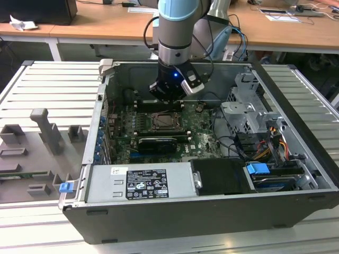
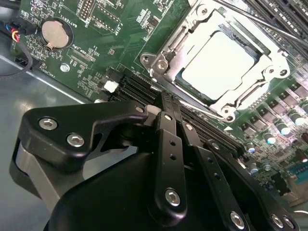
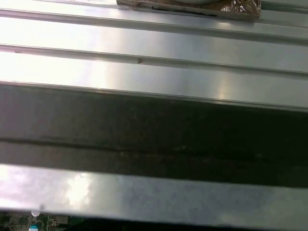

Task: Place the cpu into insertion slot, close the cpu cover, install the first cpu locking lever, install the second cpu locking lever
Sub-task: 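Install the first cpu locking lever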

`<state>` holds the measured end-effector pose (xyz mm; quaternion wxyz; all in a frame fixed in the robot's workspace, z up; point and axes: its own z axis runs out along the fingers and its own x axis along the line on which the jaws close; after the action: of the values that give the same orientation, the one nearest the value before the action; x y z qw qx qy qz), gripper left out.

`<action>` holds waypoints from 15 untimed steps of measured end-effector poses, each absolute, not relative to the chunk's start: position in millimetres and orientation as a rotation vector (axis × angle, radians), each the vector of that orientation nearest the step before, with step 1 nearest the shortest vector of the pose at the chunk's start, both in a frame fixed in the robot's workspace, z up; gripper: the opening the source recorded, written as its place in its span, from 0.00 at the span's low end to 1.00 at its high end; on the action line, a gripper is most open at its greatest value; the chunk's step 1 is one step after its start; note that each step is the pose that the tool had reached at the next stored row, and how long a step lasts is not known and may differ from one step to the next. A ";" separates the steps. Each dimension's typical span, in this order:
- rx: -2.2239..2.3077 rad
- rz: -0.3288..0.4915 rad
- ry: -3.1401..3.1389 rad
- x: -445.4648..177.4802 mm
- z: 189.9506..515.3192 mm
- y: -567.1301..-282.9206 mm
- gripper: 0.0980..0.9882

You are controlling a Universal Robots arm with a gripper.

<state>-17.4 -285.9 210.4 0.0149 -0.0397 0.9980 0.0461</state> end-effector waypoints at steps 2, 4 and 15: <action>-0.122 0.143 3.106 -14.2 207.2 -285.9 0.01; -0.121 0.143 3.106 -13.9 204.9 -285.9 0.01; -0.122 0.140 3.107 -16.0 208.0 -285.9 0.01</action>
<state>-16.0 -285.9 208.0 0.0147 -0.0391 0.9981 0.0448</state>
